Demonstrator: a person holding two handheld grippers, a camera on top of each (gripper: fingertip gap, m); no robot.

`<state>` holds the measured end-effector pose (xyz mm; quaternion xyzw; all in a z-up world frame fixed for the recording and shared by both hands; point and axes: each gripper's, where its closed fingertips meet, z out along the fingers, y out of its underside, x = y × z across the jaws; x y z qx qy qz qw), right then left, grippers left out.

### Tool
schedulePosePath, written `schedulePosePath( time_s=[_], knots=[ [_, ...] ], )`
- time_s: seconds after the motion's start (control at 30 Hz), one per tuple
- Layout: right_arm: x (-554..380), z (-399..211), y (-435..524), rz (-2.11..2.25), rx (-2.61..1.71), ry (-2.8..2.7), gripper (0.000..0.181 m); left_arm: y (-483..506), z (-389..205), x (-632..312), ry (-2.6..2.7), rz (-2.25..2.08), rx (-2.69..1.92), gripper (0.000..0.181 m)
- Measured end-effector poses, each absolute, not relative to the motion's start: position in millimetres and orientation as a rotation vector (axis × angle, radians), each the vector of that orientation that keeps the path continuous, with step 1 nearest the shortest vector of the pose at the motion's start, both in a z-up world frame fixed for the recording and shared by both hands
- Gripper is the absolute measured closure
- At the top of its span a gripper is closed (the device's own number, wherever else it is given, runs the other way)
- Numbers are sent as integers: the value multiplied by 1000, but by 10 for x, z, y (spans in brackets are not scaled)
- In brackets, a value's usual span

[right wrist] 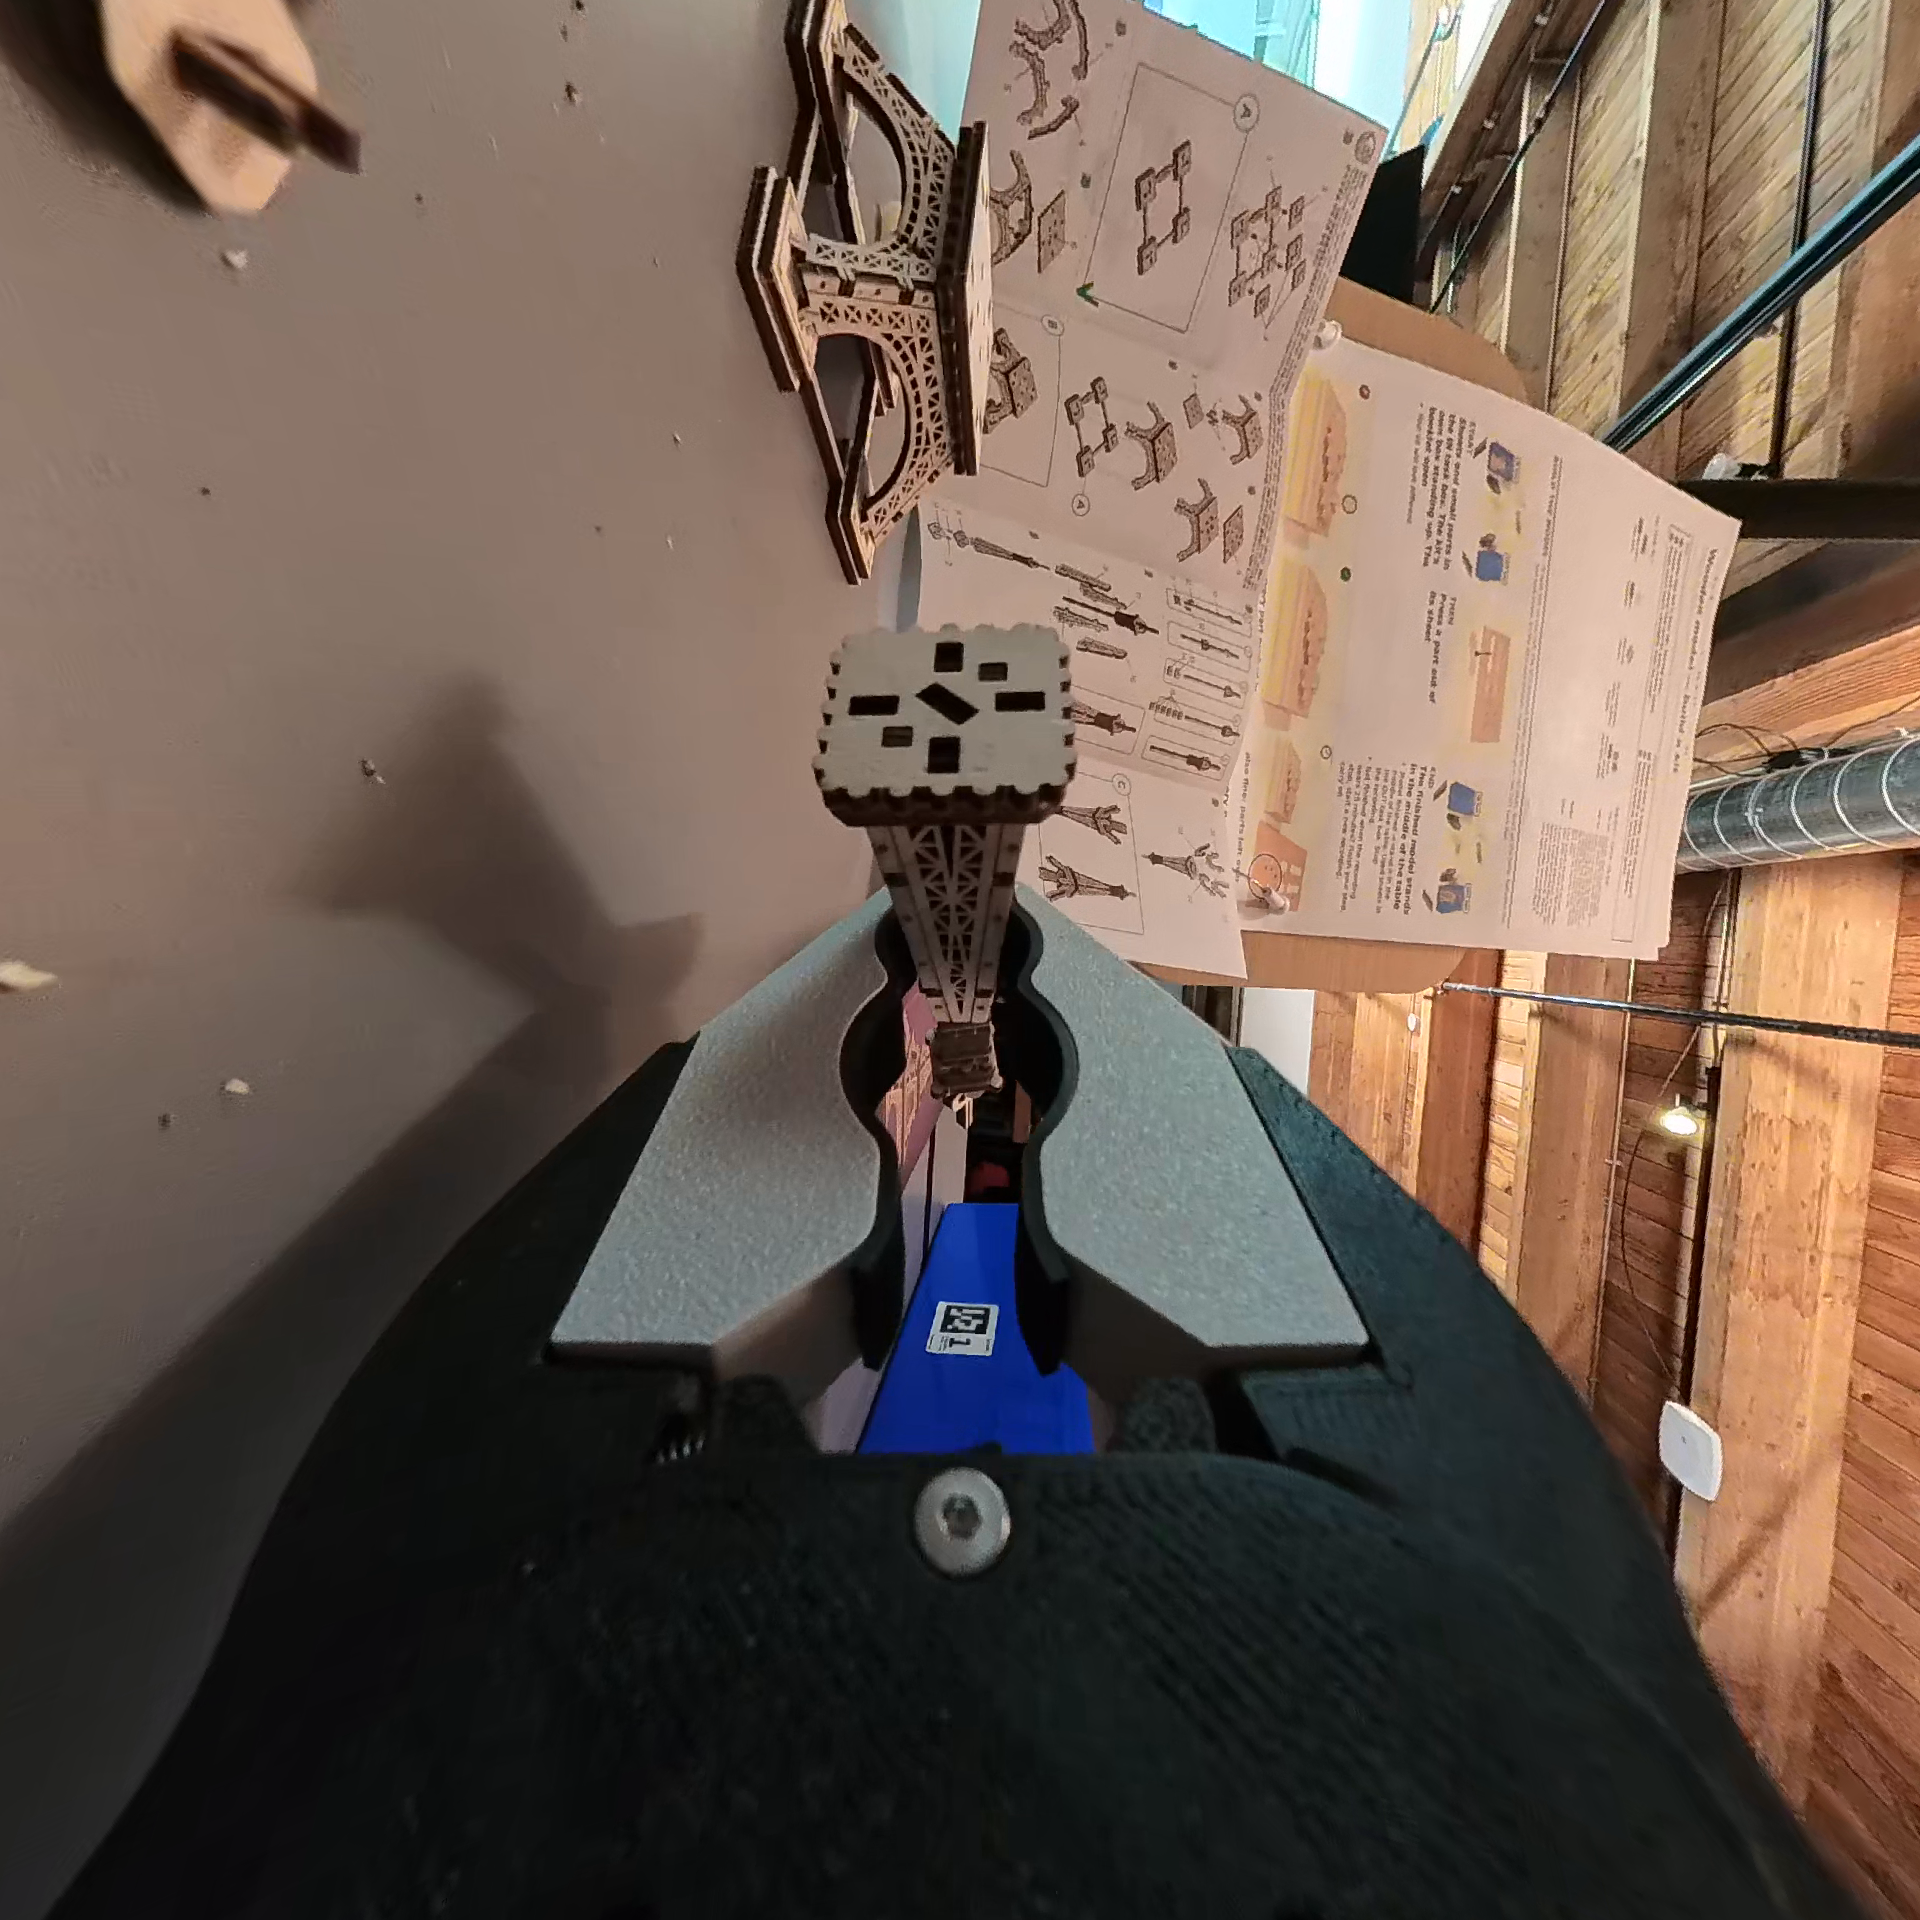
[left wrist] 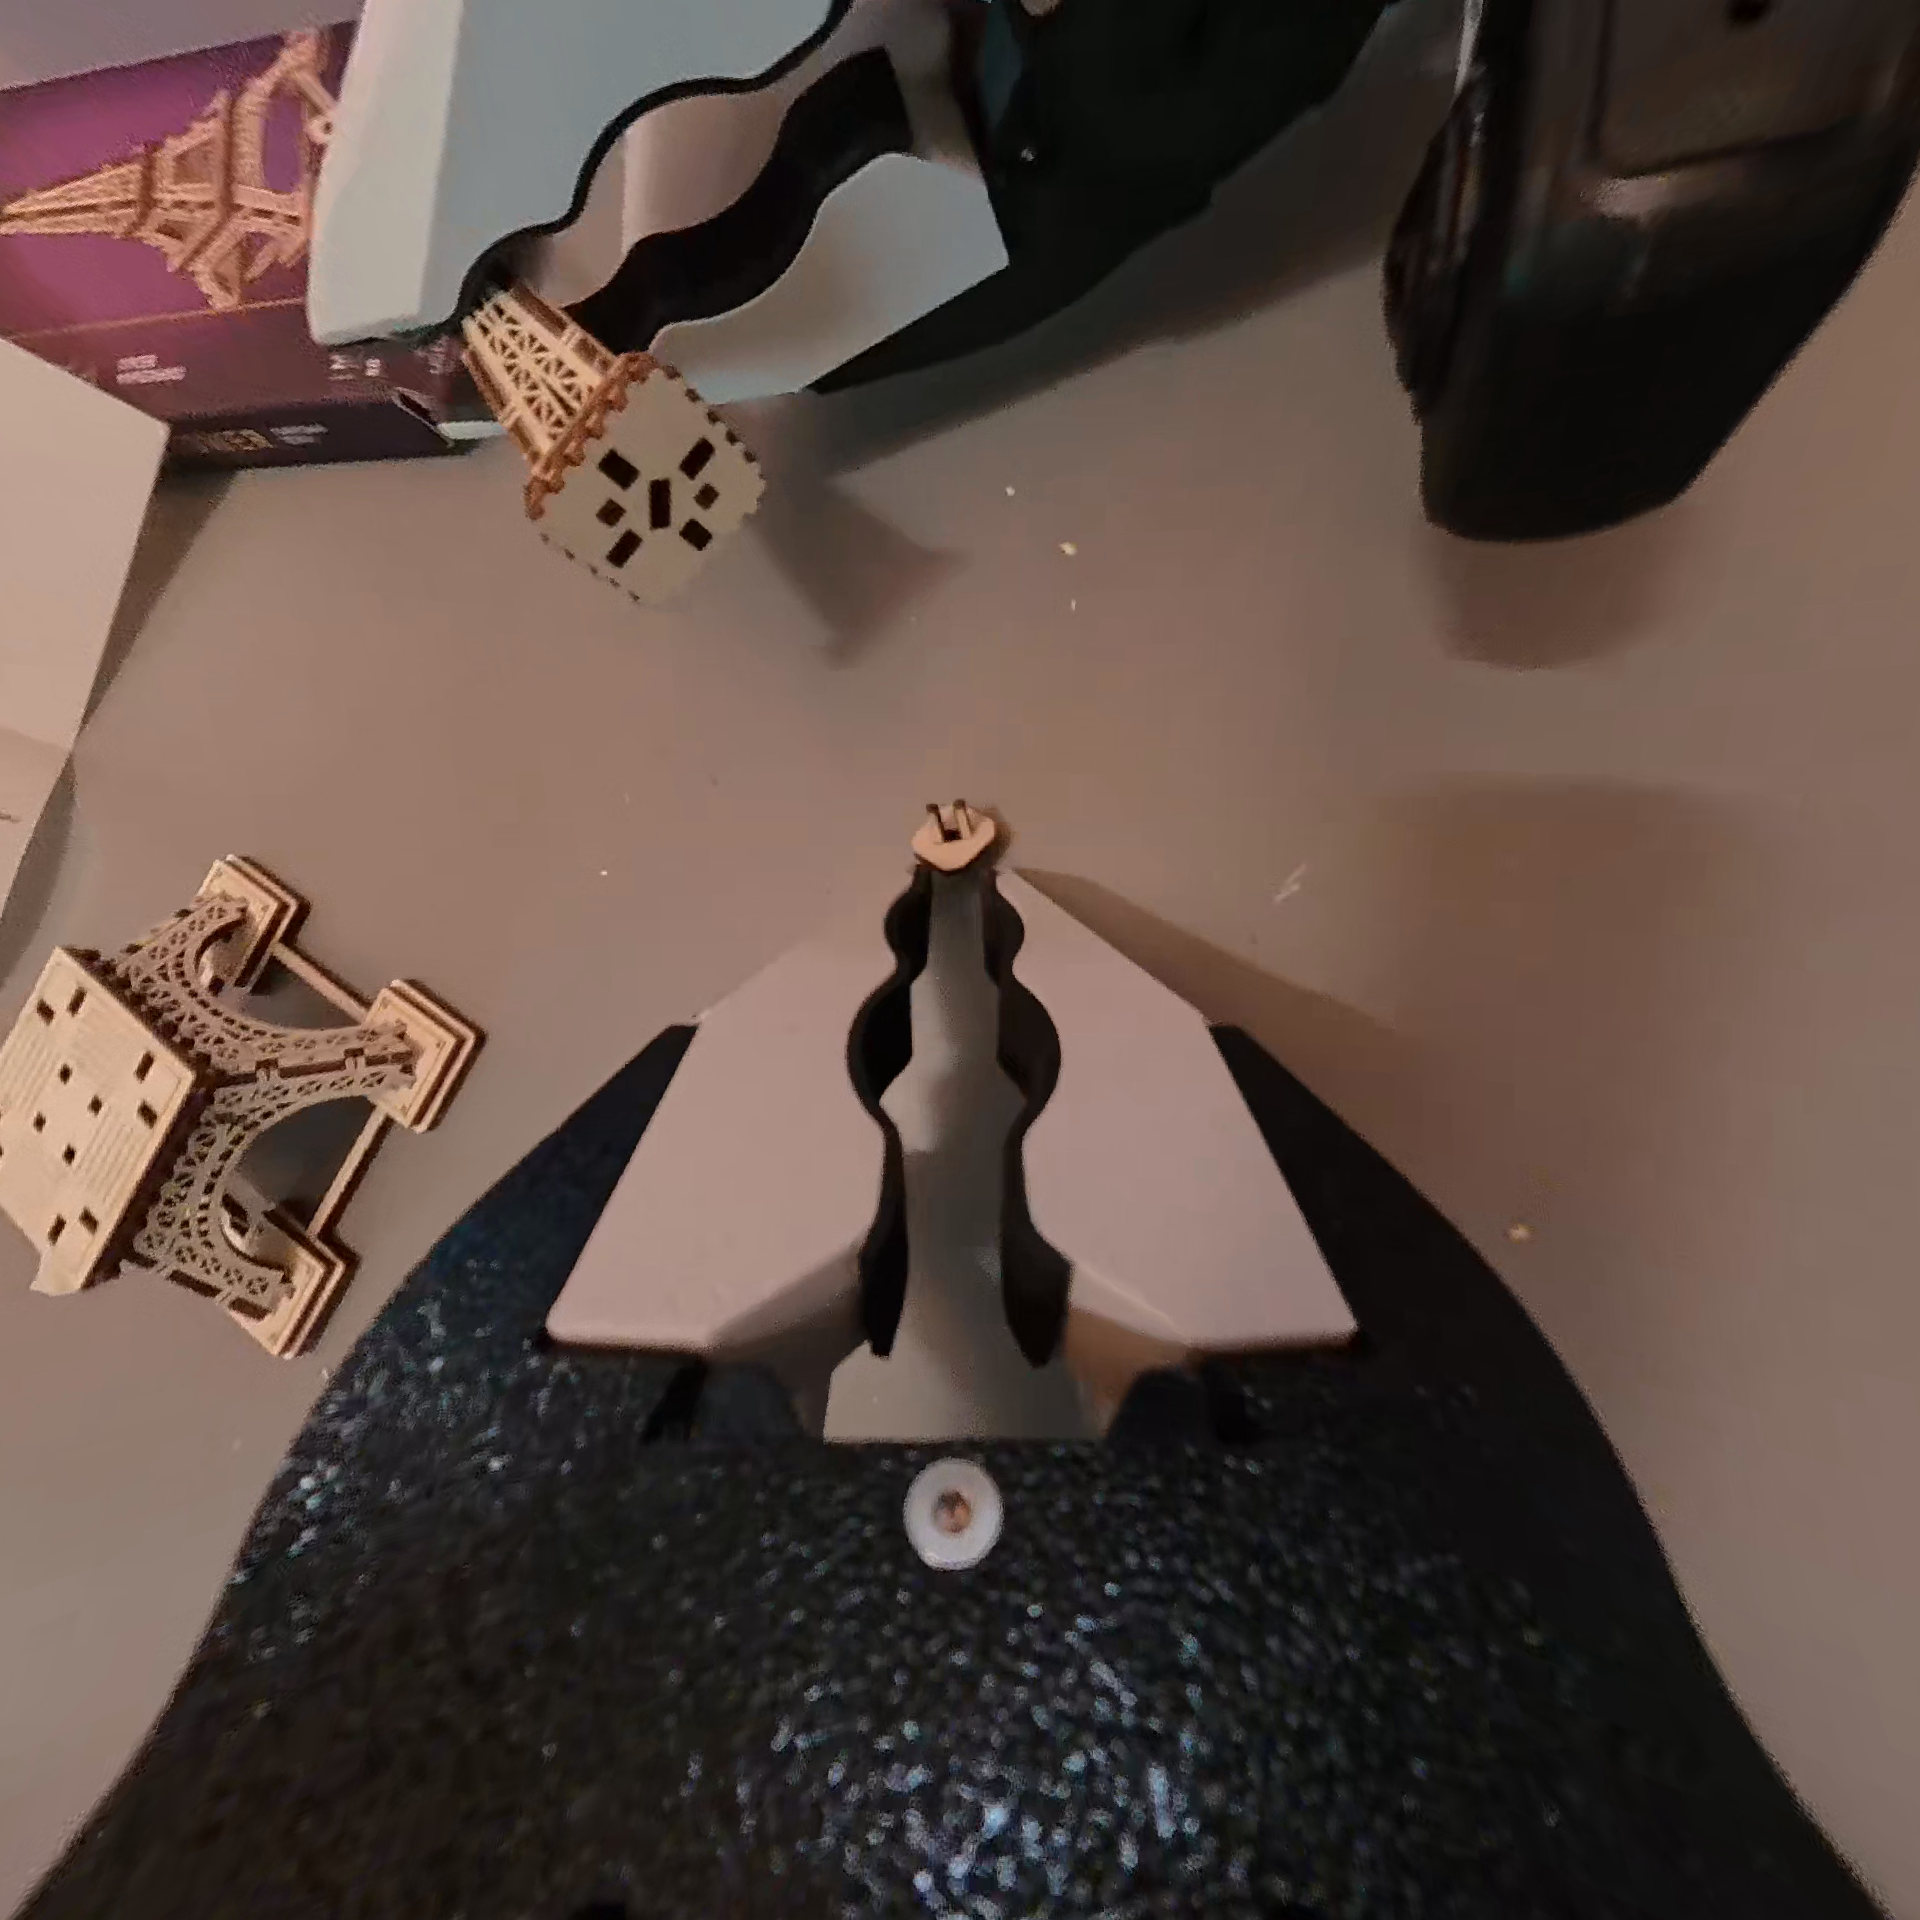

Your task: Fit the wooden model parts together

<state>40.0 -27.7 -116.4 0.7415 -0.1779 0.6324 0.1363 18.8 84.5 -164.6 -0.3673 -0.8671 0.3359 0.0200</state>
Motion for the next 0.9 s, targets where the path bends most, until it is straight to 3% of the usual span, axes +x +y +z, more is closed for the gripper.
schedulePosePath(
  time_s=[0.37, 0.5, 0.9],
  knots=[
    [391, -1141, -316, 1850, 2139, -548, 169, 840, -1640, 129, -2698, 1232, -679, 159],
    [393, -1146, -305, 1859, 2137, -554, 169, 779, -1644, 170, -2733, 1244, -643, 169],
    [433, -1098, -260, 1902, 2113, -553, 169, 761, -1358, 151, -2760, 1151, -672, 170]
  ],
)
